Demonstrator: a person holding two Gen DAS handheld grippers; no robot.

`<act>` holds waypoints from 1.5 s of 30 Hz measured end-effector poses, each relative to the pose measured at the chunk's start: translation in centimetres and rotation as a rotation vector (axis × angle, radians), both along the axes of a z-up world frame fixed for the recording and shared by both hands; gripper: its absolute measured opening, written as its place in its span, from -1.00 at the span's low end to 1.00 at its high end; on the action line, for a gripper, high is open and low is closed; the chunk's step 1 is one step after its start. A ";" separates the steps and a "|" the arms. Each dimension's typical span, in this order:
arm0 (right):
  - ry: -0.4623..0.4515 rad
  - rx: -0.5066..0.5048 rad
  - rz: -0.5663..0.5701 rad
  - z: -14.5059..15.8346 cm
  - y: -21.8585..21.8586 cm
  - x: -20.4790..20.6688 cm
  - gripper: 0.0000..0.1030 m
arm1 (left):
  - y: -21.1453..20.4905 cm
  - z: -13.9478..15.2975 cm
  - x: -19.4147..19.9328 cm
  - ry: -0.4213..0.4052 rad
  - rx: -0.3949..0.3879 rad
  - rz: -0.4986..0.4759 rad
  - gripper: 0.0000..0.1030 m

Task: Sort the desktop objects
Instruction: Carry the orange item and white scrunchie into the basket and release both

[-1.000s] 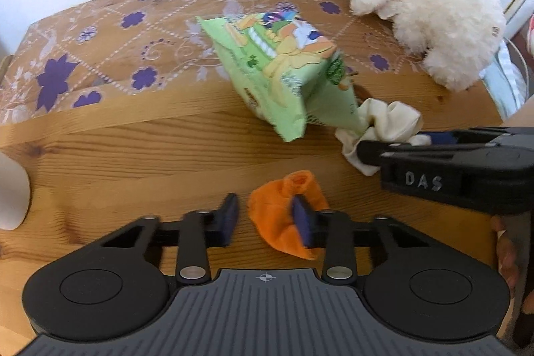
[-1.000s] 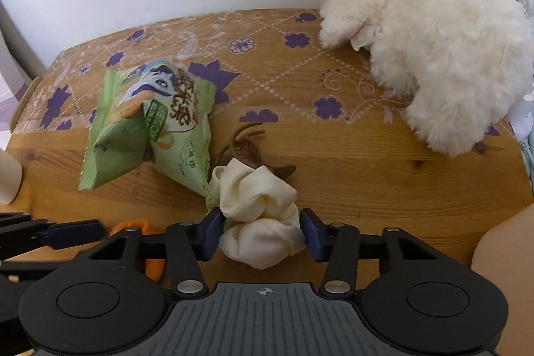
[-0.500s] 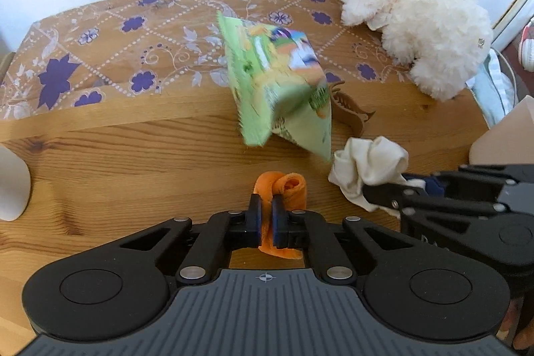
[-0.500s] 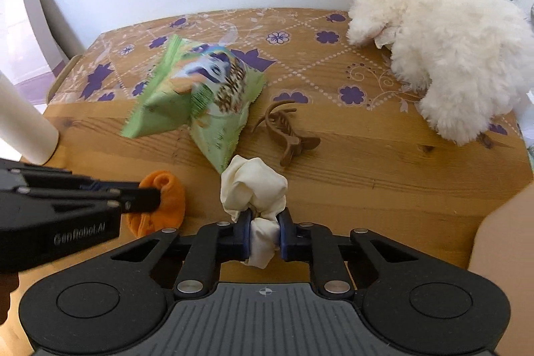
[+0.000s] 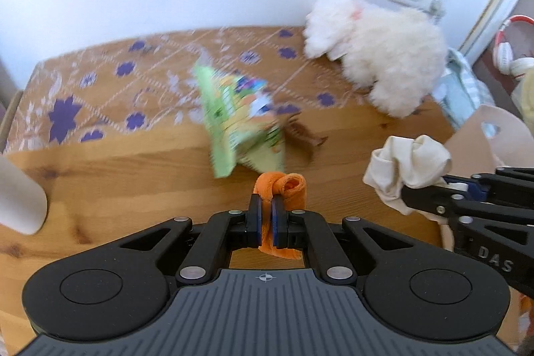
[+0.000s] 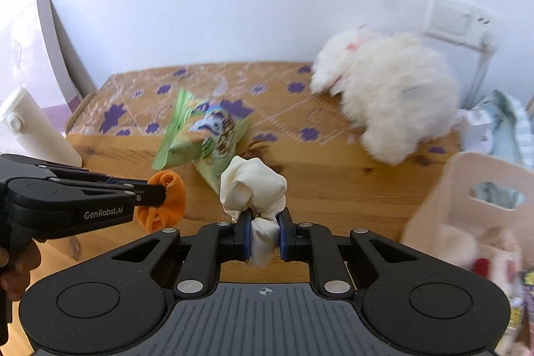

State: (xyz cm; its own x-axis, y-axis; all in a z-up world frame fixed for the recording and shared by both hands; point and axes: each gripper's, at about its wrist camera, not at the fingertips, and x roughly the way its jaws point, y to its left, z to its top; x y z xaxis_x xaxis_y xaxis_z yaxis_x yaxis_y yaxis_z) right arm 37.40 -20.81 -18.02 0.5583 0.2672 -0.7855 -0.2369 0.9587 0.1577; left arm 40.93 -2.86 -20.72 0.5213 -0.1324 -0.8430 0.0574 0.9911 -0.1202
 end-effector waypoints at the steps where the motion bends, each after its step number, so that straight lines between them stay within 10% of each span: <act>1: -0.010 0.003 -0.014 0.6 -0.8 -0.5 -0.72 | -0.6 0.6 -0.1 -0.011 0.003 -0.010 -0.90; 21: -0.107 -0.034 -0.264 5.6 -16.1 -10.6 -0.71 | -18.1 7.3 -1.8 -0.163 0.003 -0.294 -0.90; 37: 0.042 -0.054 -0.257 0.7 -18.6 -14.1 -0.67 | -27.6 3.9 -4.2 -0.097 0.068 -0.504 -0.90; 45: 0.034 -0.049 -0.284 0.5 -18.8 -14.1 -0.01 | -27.5 3.0 -4.4 -0.065 0.085 -0.496 -0.89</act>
